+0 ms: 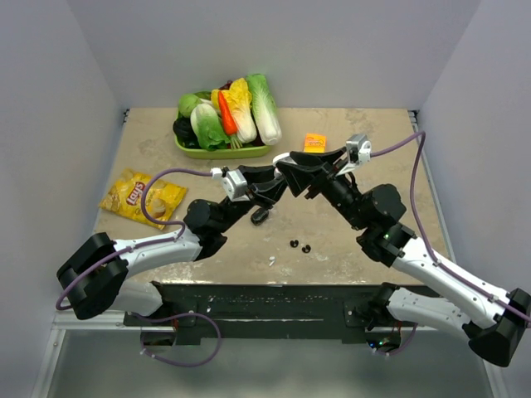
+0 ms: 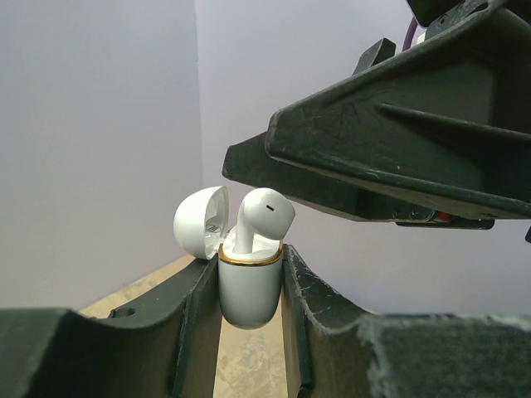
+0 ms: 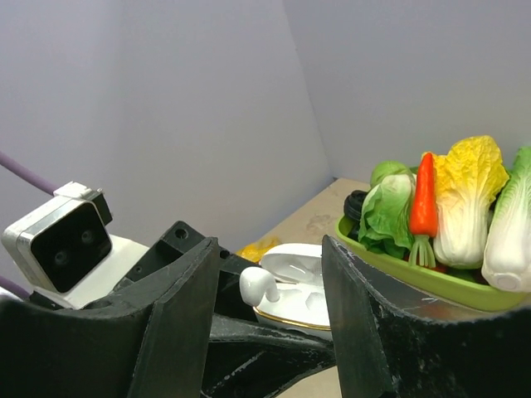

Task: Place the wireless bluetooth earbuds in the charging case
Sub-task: Place the earbud in the charging case.

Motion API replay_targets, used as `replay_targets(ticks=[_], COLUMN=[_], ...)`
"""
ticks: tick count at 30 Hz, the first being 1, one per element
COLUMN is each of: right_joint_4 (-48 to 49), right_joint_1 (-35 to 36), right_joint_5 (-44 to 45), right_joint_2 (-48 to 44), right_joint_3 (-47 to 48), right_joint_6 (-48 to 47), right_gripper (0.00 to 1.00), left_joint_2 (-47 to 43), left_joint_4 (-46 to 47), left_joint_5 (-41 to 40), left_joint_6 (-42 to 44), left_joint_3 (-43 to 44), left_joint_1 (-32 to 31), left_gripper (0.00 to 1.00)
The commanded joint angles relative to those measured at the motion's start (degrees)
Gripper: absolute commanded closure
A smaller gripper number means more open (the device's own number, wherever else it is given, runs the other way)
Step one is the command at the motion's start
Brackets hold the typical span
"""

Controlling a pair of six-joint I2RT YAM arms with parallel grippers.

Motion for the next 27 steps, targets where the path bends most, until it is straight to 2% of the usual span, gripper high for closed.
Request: replay_targets(ticks=[1, 3, 9, 12, 13, 16, 27], right_joint_4=[-1.58, -2.81, -6.51, -7.12, -7.56, -9.23, -10.90], right_joint_1=[0.15, 0.15, 0.15, 0.15, 0.15, 0.15, 0.15], right_joint_5=[3.58, 3.67, 2.18, 0.42, -0.10, -1.86, -7.05], right_joint_2=[-1.83, -2.63, -5.79, -7.64, -7.64, -7.03, -5.09], right_joint_3=[3.06, 2.97, 1.48, 0.51, 0.60, 1.56, 2.09], right_joint_6=[1.13, 0.69, -1.94, -2.65, -2.74, -3.35, -2.83], right_gripper=[0.44, 0.45, 0.58, 0.74, 0.85, 1.00, 1.00], left_joint_2=[-1.25, -1.51, -2.04, -2.21, -2.13, -2.22, -2.39], left_joint_4=[35.97, 35.97, 35.88, 35.97, 35.88, 35.88, 35.88], left_joint_5=[-0.75, -0.93, -0.84, -1.01, -1.01, -0.93, -0.75], left_joint_6=[1.75, 1.92, 2.63, 2.98, 3.07, 2.98, 3.16], left_joint_3=[-0.12, -0.21, -0.82, -1.35, -1.44, -1.61, -2.31], left_joint_1=[-0.11, -0.11, -0.11, -0.11, -0.11, -0.11, -0.11], left_gripper=[1.00, 1.00, 1.00, 1.00, 1.00, 1.00, 1.00])
